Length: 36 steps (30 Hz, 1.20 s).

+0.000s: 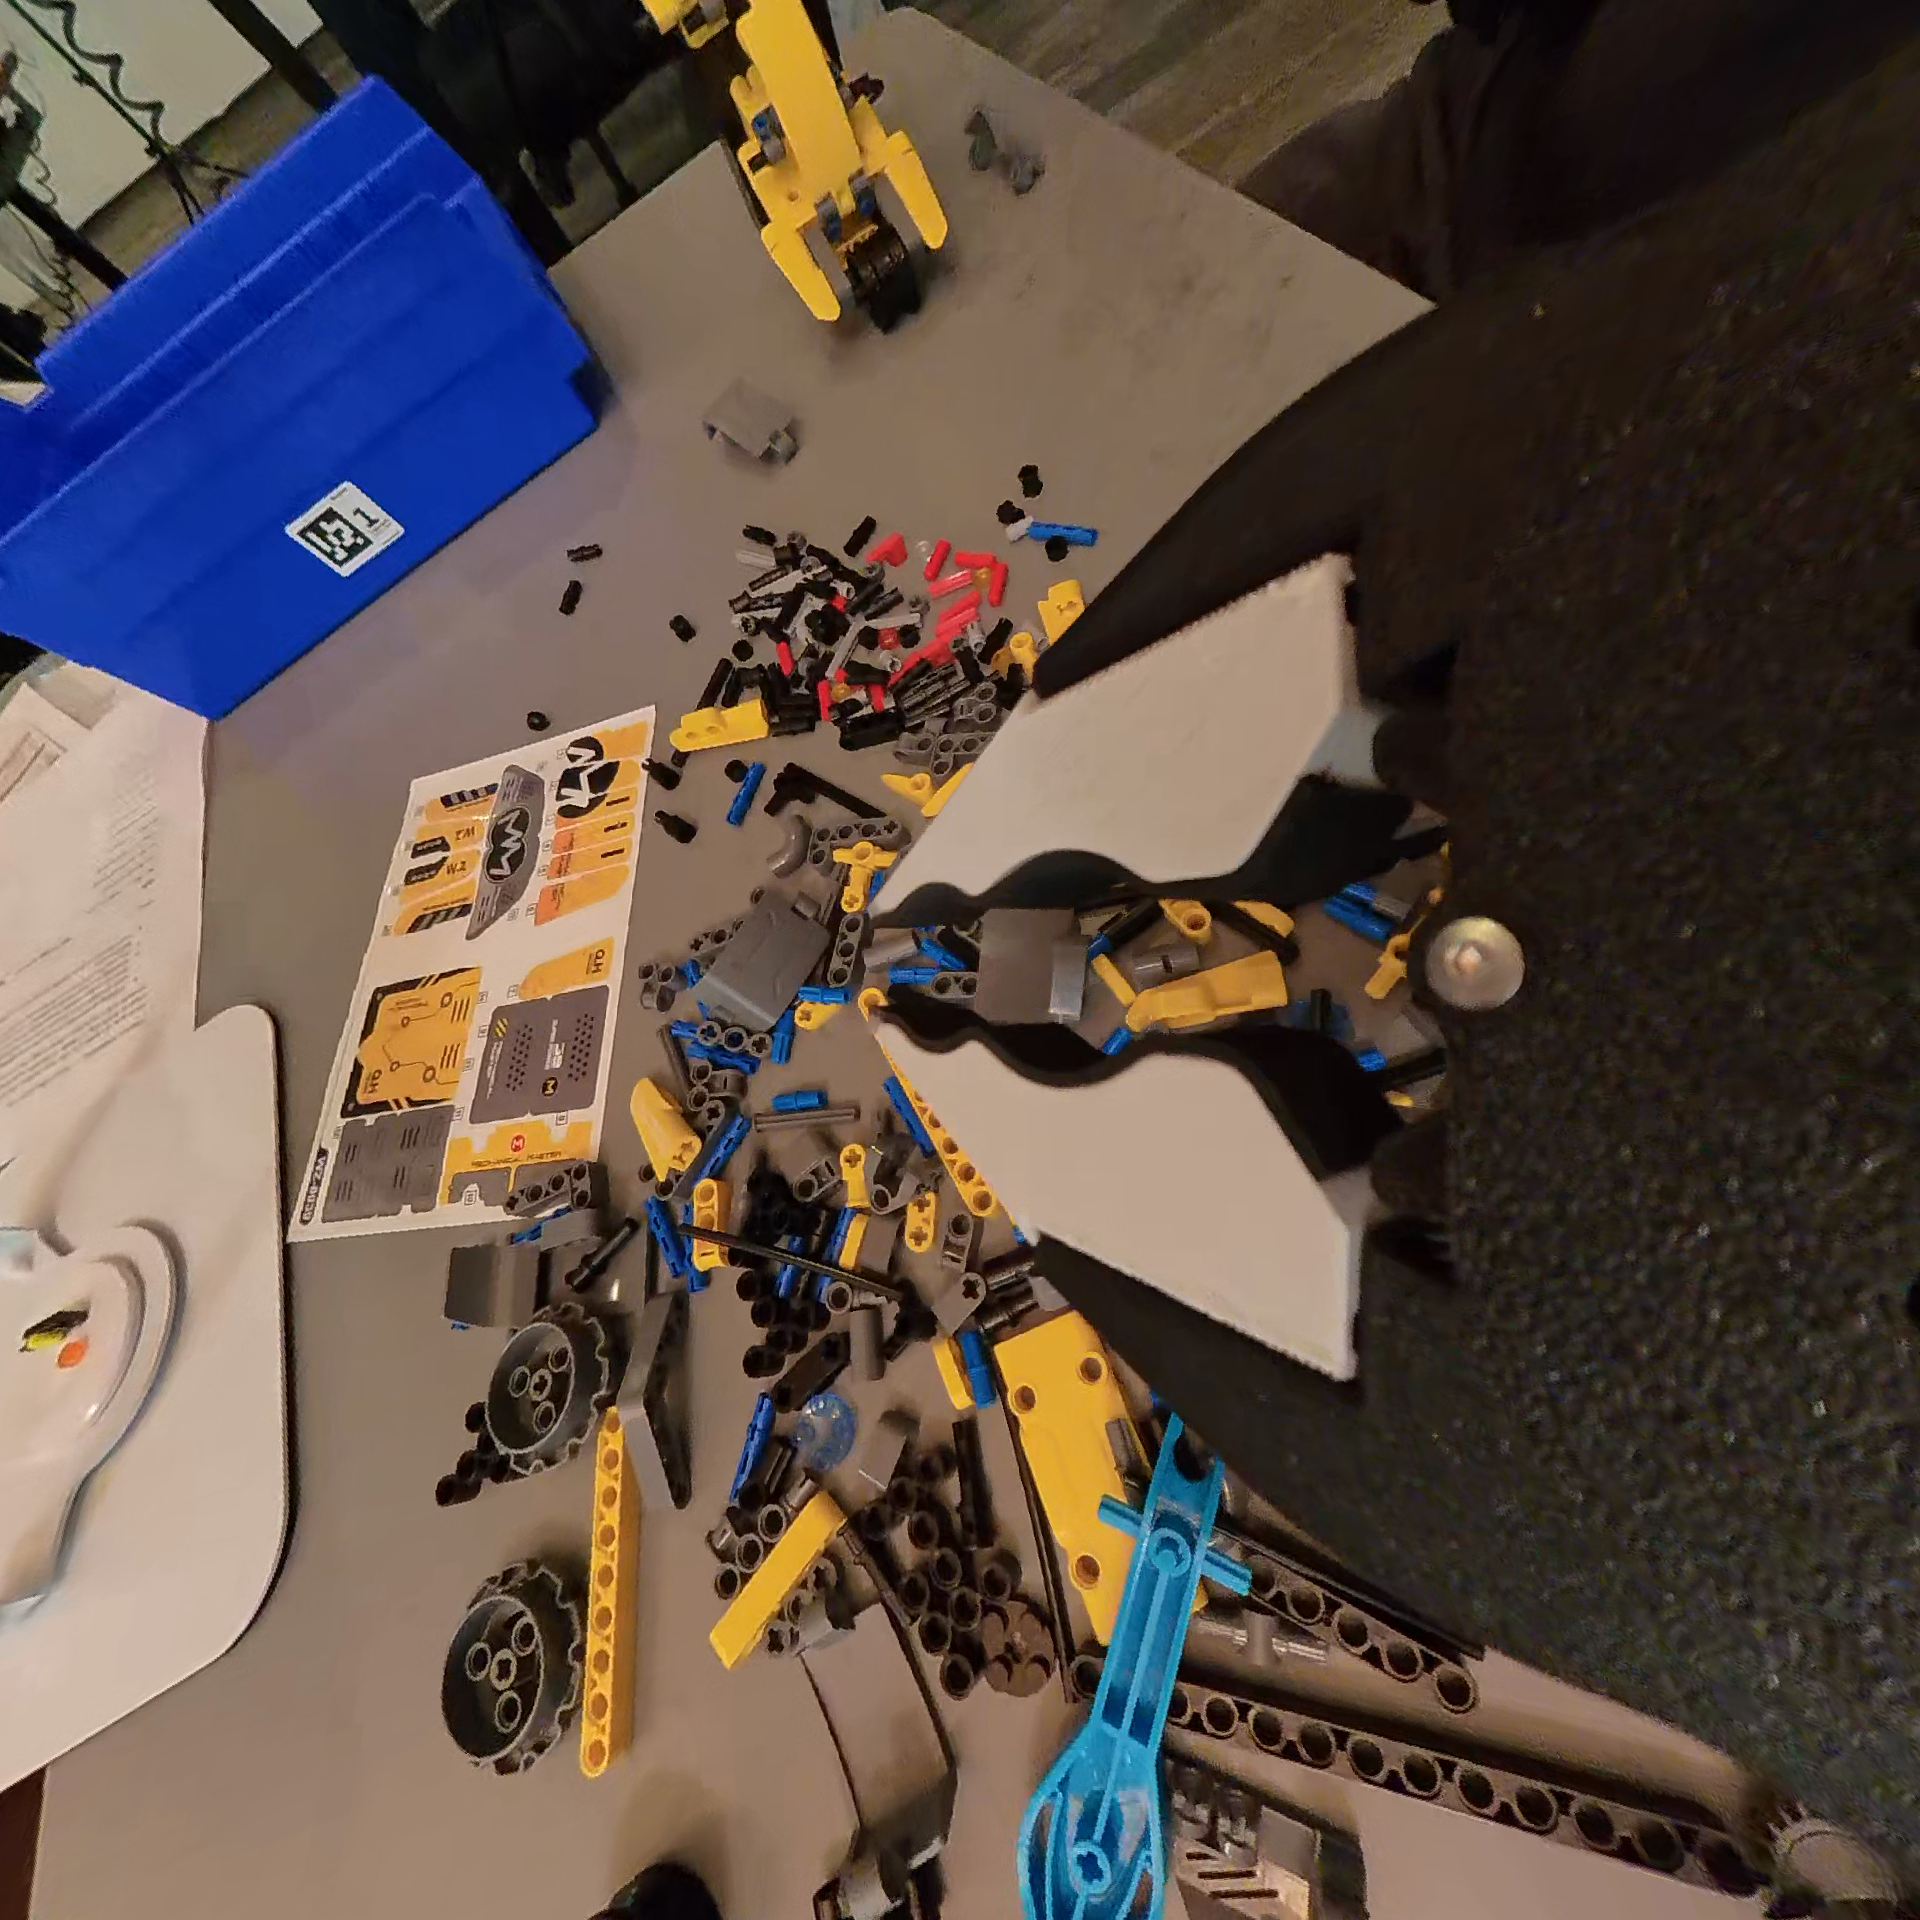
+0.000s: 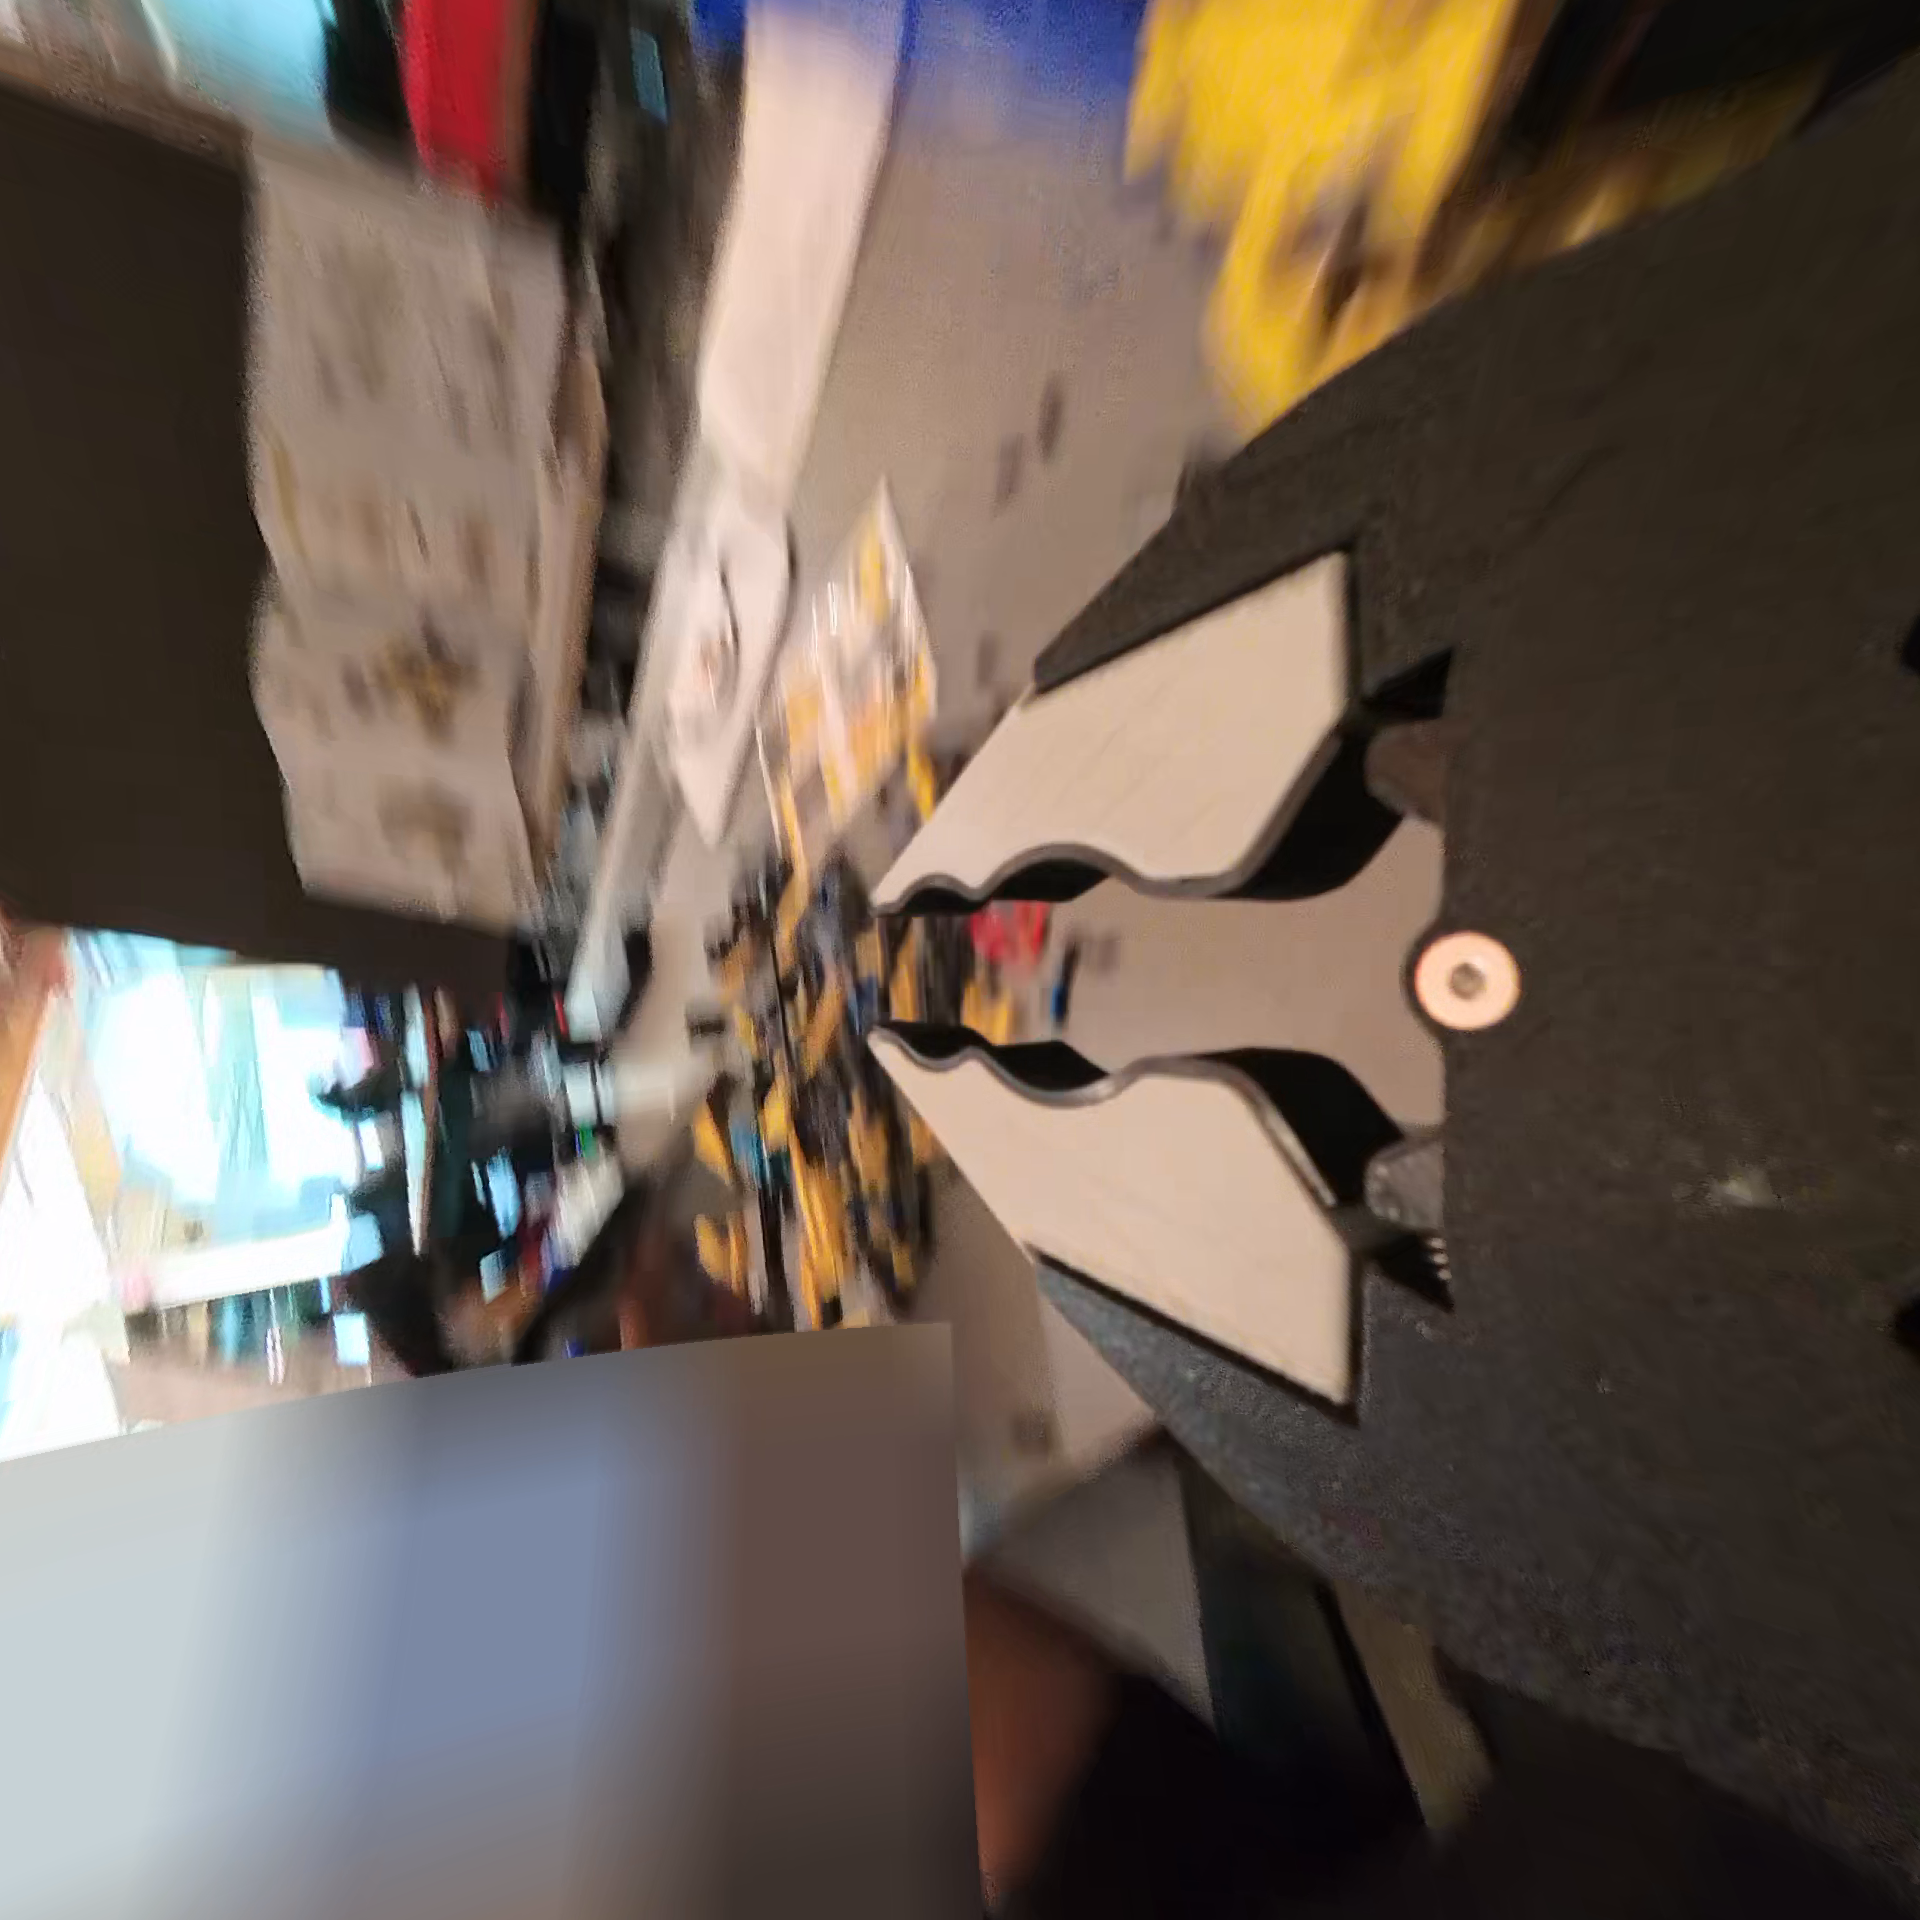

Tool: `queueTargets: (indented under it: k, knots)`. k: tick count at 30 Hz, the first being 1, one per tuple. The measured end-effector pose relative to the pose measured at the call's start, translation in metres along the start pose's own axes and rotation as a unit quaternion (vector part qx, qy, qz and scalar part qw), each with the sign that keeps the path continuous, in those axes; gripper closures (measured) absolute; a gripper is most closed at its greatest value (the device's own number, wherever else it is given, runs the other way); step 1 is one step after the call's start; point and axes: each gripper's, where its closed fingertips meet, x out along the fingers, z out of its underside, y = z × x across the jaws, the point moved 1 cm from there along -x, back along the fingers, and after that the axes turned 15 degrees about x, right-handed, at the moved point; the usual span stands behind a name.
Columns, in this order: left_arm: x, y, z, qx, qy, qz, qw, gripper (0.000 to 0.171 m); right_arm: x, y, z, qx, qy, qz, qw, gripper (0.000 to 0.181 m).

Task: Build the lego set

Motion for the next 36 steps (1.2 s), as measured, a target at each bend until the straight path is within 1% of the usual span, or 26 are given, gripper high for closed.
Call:
queueTargets:
  k: [1, 3, 5, 7, 10, 13, 14, 16, 19, 21, 23, 26, 27, 28, 29, 32, 34, 36]
  knots:
    - [0.001, 0.0, -0.001, 0.001, 0.0, -0.002, 1.0, 0.158, 0.022, -0.033, 0.017, 0.022, -0.036, -0.059, 0.997, 0.159]
    - [0.002, 0.002, -0.002, 0.006, -0.001, -0.004, 1.0, 0.158, 0.058, -0.094, 0.062, 0.051, -0.136, -0.155, 0.977, 0.156]
    - [0.003, 0.003, -0.002, 0.012, -0.002, -0.007, 1.0, 0.157, 0.085, -0.132, 0.106, 0.042, -0.226, -0.193, 0.954, 0.155]
    - [0.003, 0.002, -0.002, 0.018, -0.006, -0.014, 1.0, 0.158, 0.105, -0.151, 0.133, 0.01, -0.267, -0.198, 0.943, 0.156]
    - [0.005, -0.001, -0.001, 0.018, -0.006, -0.015, 1.0, 0.157, 0.125, -0.167, 0.158, -0.015, -0.309, -0.198, 0.93, 0.156]
    - [0.006, -0.005, 0.0, 0.01, 0.002, -0.011, 1.0, 0.157, 0.135, -0.172, 0.18, -0.031, -0.354, -0.186, 0.916, 0.156]
    - [0.007, -0.008, -0.001, 0.006, 0.006, -0.012, 1.0, 0.157, 0.137, -0.171, 0.183, -0.038, -0.359, -0.182, 0.915, 0.161]
    - [0.007, -0.015, -0.001, 0.001, 0.012, -0.021, 1.0, 0.157, 0.141, -0.168, 0.184, -0.046, -0.366, -0.176, 0.913, 0.174]
    - [0.005, -0.029, -0.002, -0.007, 0.022, -0.053, 0.998, 0.157, 0.154, -0.156, 0.179, -0.037, -0.376, -0.151, 0.913, 0.174]
    - [0.004, -0.03, -0.002, -0.009, 0.024, -0.055, 0.998, 0.157, 0.169, -0.138, 0.167, -0.058, -0.349, -0.119, 0.928, 0.174]
    - [0.007, -0.029, 0.001, -0.012, 0.014, -0.048, 0.999, 0.157, 0.185, -0.113, 0.151, -0.07, -0.316, -0.072, 0.943, 0.174]
    - [0.012, -0.031, 0.009, -0.002, -0.017, -0.061, 0.998, 0.156, 0.203, -0.084, 0.133, -0.046, -0.278, -0.037, 0.959, 0.173]
    - [0.014, -0.033, 0.013, 0.002, -0.03, -0.068, 0.997, 0.155, 0.205, -0.078, 0.133, -0.034, -0.279, -0.031, 0.959, 0.168]
    - [0.015, -0.035, 0.016, 0.006, -0.042, -0.077, 0.996, 0.155, 0.206, -0.073, 0.134, -0.022, -0.284, -0.03, 0.958, 0.159]
    - [0.017, -0.036, 0.019, 0.008, -0.052, -0.085, 0.995, 0.154, 0.204, -0.072, 0.134, -0.012, -0.285, -0.036, 0.958, 0.157]
    - [0.019, -0.033, 0.026, 0.002, -0.073, -0.072, 0.995, 0.154, 0.194, -0.074, 0.119, 0.008, -0.24, -0.06, 0.969, 0.158]
    - [0.02, -0.029, 0.029, -0.008, -0.077, -0.055, 0.995, 0.153, 0.184, -0.071, 0.107, 0.01, -0.208, -0.066, 0.976, 0.158]
    - [0.019, -0.025, 0.03, -0.021, -0.076, -0.037, 0.996, 0.152, 0.176, -0.067, 0.101, 0.009, -0.195, -0.064, 0.979, 0.158]
